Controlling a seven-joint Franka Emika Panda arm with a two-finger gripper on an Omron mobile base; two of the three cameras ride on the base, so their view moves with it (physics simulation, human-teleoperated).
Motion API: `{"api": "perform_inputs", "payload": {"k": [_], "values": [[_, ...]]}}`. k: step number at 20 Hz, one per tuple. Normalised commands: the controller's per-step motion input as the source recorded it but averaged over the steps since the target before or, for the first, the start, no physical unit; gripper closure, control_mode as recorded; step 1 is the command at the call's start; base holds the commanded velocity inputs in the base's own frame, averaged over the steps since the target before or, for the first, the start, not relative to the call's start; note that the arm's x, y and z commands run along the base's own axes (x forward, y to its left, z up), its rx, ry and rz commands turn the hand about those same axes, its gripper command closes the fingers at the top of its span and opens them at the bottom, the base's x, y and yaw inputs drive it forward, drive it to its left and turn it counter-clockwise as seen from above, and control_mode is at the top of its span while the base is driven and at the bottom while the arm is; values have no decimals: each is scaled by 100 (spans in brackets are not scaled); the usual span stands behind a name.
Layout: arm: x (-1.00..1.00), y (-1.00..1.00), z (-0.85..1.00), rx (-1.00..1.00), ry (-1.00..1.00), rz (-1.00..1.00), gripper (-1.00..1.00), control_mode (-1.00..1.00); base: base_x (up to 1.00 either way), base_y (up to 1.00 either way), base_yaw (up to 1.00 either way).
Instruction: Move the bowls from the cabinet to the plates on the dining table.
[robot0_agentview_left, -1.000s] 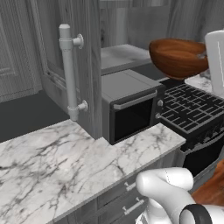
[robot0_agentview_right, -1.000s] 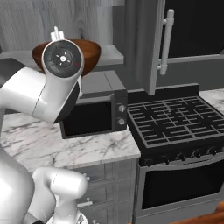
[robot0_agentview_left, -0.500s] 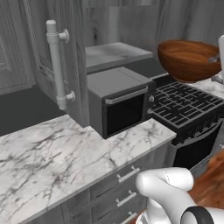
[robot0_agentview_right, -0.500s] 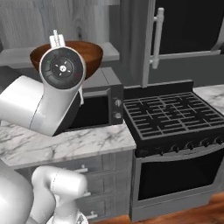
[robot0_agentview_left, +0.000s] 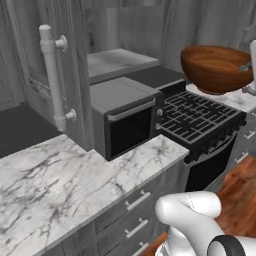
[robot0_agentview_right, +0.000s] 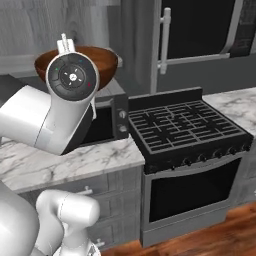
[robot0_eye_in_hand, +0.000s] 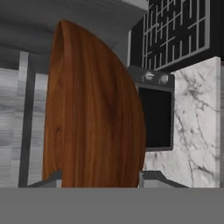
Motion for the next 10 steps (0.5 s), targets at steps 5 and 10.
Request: {"api": "perform_inputs", "payload": {"k": [5, 10], "values": [[0, 0, 0, 0, 0, 0, 100, 100, 0, 0, -25], [0, 0, 0, 0, 0, 0, 100, 100, 0, 0, -25]]}}
